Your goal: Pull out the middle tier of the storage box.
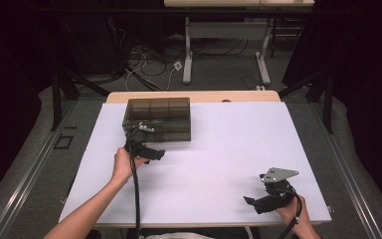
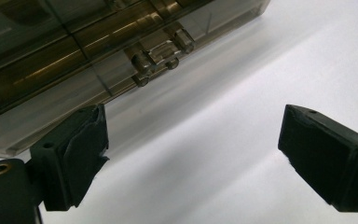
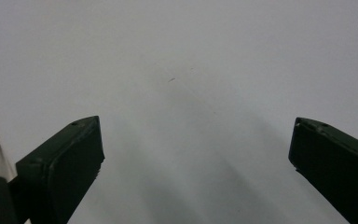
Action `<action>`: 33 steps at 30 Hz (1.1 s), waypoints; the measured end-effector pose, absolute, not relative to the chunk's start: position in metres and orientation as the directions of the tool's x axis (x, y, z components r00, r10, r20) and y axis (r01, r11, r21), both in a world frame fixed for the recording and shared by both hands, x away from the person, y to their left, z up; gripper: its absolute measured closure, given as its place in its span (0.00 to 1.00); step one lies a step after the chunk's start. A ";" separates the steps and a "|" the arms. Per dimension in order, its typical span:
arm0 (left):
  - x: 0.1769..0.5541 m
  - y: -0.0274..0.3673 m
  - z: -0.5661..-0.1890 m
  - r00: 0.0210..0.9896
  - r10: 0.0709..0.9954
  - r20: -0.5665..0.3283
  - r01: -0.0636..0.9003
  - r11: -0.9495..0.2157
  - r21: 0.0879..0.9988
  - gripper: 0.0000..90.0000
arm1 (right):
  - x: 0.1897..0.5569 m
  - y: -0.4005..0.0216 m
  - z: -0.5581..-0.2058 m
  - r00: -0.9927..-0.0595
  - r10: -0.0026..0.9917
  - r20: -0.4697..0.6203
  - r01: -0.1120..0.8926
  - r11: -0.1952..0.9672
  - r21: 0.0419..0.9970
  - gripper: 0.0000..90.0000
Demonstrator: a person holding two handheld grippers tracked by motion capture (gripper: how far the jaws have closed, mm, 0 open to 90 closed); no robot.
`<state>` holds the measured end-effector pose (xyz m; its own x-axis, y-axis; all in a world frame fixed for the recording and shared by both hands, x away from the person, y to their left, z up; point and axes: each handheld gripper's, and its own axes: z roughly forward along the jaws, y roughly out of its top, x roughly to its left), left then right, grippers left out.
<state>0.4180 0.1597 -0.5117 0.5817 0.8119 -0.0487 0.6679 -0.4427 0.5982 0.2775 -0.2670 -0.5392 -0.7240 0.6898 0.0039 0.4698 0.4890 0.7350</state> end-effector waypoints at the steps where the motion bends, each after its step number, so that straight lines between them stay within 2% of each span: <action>1: 0.419 0.161 -0.512 0.597 0.801 -0.053 0.666 -0.457 0.590 0.06 | 0.278 -0.267 -0.539 -0.724 0.690 0.004 0.470 0.489 0.735 0.03; 2: 0.418 0.162 -0.514 0.609 0.792 -0.048 0.661 -0.473 0.583 0.01 | 0.277 -0.267 -0.539 -0.725 0.688 0.006 0.468 0.487 0.738 0.03; 11: 0.416 0.171 -0.518 0.645 0.763 -0.040 0.620 -0.493 0.611 0.00 | 0.277 -0.268 -0.539 -0.724 0.690 0.008 0.474 0.490 0.732 0.03; 23: 0.416 0.186 -0.513 0.741 0.670 -0.049 0.545 -0.556 0.628 0.00 | 0.277 -0.267 -0.538 -0.735 0.678 0.005 0.466 0.499 0.730 0.03; 33: 0.417 0.191 -0.506 0.784 0.620 -0.005 0.468 -0.586 0.662 0.00 | 0.277 -0.268 -0.538 -0.730 0.683 0.002 0.464 0.494 0.735 0.03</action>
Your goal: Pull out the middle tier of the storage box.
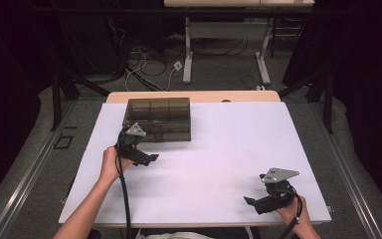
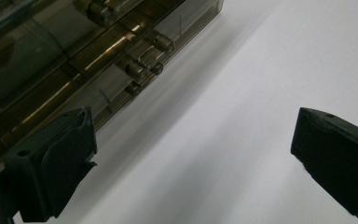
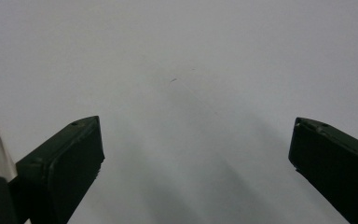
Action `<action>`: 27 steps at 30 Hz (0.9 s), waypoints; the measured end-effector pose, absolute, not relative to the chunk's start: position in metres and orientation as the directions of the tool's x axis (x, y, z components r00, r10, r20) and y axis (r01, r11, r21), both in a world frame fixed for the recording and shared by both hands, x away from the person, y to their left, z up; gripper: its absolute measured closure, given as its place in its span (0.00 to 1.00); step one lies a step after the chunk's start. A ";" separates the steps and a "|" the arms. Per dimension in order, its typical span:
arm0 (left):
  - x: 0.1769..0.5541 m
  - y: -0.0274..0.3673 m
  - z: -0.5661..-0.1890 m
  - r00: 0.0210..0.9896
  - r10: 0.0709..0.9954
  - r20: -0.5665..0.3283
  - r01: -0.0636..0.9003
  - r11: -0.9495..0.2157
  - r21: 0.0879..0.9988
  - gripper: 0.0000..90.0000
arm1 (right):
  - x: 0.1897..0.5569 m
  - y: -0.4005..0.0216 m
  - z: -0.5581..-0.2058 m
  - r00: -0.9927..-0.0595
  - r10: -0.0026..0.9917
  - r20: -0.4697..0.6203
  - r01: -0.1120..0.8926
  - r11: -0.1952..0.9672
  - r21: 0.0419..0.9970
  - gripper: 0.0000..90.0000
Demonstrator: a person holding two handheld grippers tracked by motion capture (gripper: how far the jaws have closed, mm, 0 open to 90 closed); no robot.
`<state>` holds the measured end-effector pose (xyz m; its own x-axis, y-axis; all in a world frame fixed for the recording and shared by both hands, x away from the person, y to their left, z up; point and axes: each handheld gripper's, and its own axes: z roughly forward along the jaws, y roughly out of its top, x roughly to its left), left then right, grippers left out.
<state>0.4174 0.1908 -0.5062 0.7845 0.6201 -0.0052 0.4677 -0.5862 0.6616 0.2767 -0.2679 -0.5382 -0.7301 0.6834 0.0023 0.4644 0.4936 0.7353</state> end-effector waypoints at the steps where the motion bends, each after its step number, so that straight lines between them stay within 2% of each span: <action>1: 0.418 0.190 -0.505 0.788 0.616 -0.004 0.462 -0.588 0.664 0.01 | 0.277 -0.268 -0.538 -0.732 0.681 0.003 0.463 0.495 0.735 0.03; 8: 0.423 0.197 -0.497 0.801 0.597 0.051 0.405 -0.602 0.689 0.06 | 0.277 -0.268 -0.539 -0.732 0.681 0.005 0.467 0.496 0.732 0.03; 12: 0.423 0.195 -0.495 0.808 0.577 0.121 0.359 -0.645 0.675 0.10 | 0.278 -0.268 -0.539 -0.729 0.684 0.005 0.466 0.492 0.736 0.03; 13: 0.424 0.193 -0.495 0.806 0.570 0.160 0.338 -0.666 0.665 0.16 | 0.278 -0.267 -0.540 -0.728 0.686 0.006 0.469 0.492 0.734 0.03; 17: 0.427 0.192 -0.494 0.804 0.570 0.166 0.335 -0.666 0.667 0.19 | 0.278 -0.267 -0.539 -0.730 0.683 0.002 0.465 0.494 0.734 0.03; 22: 0.435 0.193 -0.492 0.800 0.568 0.191 0.320 -0.674 0.666 0.28 | 0.278 -0.268 -0.539 -0.729 0.684 0.003 0.465 0.492 0.736 0.03; 25: 0.437 0.193 -0.493 0.800 0.555 0.228 0.290 -0.690 0.663 0.34 | 0.278 -0.268 -0.540 -0.730 0.684 0.001 0.464 0.494 0.735 0.03; 27: 0.438 0.193 -0.494 0.797 0.552 0.246 0.281 -0.699 0.658 0.42 | 0.278 -0.267 -0.539 -0.730 0.683 0.000 0.464 0.495 0.735 0.03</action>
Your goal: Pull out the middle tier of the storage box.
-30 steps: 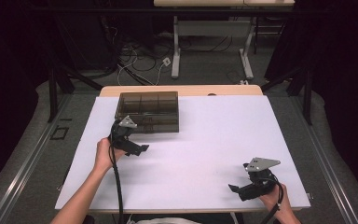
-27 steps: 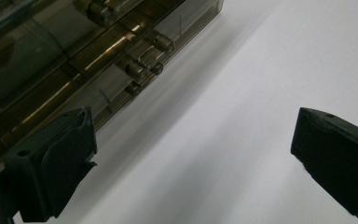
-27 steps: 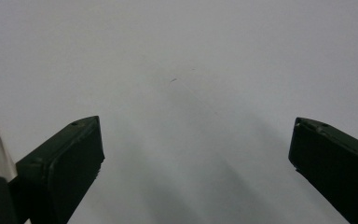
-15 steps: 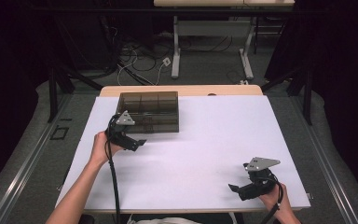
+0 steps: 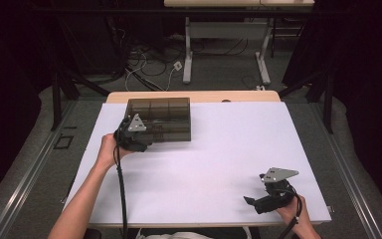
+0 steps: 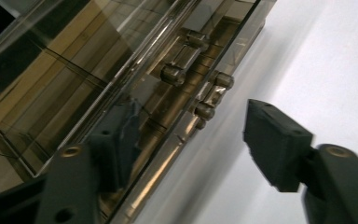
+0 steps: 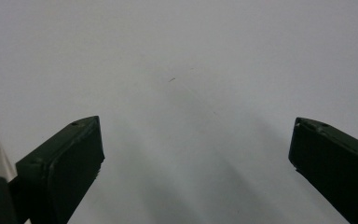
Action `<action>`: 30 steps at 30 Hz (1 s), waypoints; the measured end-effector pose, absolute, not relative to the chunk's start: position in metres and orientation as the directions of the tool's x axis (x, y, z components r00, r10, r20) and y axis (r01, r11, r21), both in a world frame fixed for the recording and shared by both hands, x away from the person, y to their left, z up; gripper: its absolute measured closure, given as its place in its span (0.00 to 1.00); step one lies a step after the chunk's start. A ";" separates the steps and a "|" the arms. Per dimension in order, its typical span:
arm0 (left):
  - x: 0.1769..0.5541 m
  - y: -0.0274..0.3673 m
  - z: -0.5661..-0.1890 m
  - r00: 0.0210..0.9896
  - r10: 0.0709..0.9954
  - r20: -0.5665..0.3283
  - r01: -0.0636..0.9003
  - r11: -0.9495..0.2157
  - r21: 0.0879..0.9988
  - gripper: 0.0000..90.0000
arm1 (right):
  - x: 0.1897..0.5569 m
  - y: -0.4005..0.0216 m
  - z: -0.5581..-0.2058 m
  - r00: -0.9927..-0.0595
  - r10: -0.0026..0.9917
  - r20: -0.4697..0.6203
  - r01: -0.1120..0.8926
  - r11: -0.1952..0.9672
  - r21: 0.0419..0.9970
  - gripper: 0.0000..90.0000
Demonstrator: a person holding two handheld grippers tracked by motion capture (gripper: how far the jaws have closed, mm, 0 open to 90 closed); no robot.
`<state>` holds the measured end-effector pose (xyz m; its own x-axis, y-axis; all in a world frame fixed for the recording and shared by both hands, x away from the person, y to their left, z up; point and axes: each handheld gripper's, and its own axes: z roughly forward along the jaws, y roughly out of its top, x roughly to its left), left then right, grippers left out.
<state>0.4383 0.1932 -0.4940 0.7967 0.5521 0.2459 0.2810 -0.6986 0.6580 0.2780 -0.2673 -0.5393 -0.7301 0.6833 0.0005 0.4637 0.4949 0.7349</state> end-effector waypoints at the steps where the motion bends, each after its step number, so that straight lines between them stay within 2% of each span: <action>1: 0.439 0.193 -0.495 0.800 0.546 0.248 0.274 -0.701 0.659 0.42 | 0.278 -0.267 -0.539 -0.730 0.683 0.000 0.464 0.495 0.735 0.03; 2: 0.440 0.193 -0.496 0.800 0.544 0.254 0.272 -0.705 0.655 0.47 | 0.278 -0.267 -0.539 -0.732 0.681 0.001 0.462 0.496 0.736 0.03; 4: 0.441 0.193 -0.497 0.801 0.542 0.255 0.269 -0.706 0.655 0.48 | 0.278 -0.267 -0.540 -0.731 0.682 -0.001 0.462 0.497 0.735 0.03; 11: 0.445 0.195 -0.501 0.798 0.545 0.257 0.280 -0.713 0.643 0.63 | 0.278 -0.267 -0.540 -0.731 0.682 0.014 0.476 0.495 0.727 0.03; 19: 0.448 0.191 -0.501 0.808 0.508 0.298 0.243 -0.749 0.616 0.72 | 0.279 -0.267 -0.540 -0.733 0.680 0.005 0.470 0.502 0.726 0.03; 30: 0.454 0.186 -0.501 0.834 0.467 0.294 0.225 -0.774 0.591 0.79 | 0.278 -0.267 -0.540 -0.732 0.681 0.008 0.474 0.501 0.724 0.03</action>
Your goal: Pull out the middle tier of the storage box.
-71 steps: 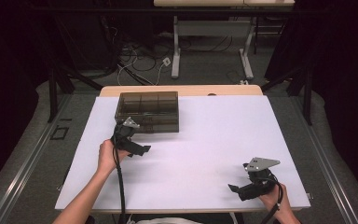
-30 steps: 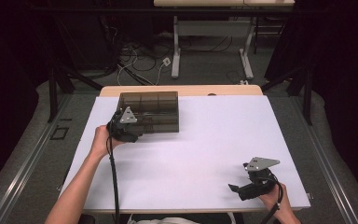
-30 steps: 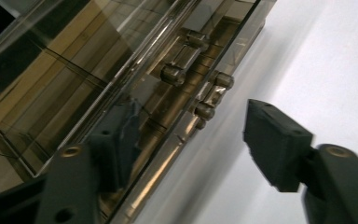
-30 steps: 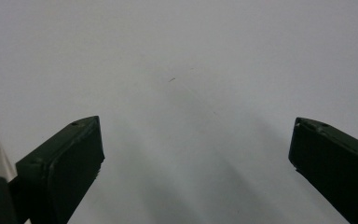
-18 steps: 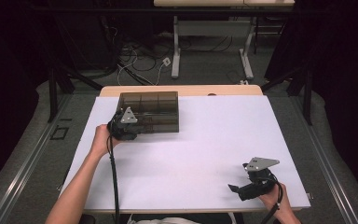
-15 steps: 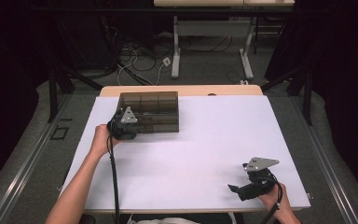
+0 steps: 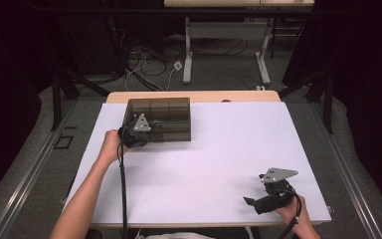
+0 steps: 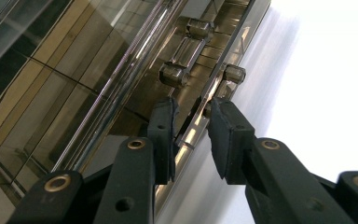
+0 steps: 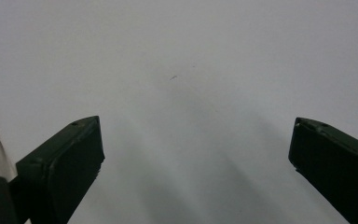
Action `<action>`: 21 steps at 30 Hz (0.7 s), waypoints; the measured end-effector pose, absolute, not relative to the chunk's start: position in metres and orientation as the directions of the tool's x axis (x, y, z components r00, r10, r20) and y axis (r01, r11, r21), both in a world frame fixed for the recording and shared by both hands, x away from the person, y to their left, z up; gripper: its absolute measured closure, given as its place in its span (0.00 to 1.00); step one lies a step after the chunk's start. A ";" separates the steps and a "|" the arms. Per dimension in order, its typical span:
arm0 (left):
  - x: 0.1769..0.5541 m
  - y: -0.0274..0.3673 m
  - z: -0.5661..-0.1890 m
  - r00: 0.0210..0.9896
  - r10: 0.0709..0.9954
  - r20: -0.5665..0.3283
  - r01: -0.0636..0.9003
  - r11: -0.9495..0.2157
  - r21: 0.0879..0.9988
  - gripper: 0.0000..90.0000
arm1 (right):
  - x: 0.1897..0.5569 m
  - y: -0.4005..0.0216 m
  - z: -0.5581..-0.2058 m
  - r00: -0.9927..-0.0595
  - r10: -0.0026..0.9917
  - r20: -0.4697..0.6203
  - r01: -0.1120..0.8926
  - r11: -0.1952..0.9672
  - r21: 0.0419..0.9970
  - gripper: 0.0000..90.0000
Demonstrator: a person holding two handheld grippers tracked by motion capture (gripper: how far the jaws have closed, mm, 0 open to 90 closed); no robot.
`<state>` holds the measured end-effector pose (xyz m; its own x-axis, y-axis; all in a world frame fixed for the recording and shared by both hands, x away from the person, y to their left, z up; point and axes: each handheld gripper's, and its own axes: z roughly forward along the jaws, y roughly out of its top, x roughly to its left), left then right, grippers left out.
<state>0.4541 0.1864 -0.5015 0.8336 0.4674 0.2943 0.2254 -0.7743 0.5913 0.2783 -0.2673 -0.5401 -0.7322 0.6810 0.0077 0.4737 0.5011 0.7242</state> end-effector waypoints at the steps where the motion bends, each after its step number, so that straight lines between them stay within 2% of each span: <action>1: 0.454 0.186 -0.502 0.834 0.465 0.296 0.223 -0.775 0.591 0.79 | 0.278 -0.267 -0.540 -0.732 0.681 0.008 0.474 0.501 0.724 0.03; 21: 0.454 0.191 -0.502 0.840 0.428 0.334 0.187 -0.806 0.562 0.84 | 0.278 -0.267 -0.540 -0.740 0.673 0.008 0.471 0.509 0.720 0.03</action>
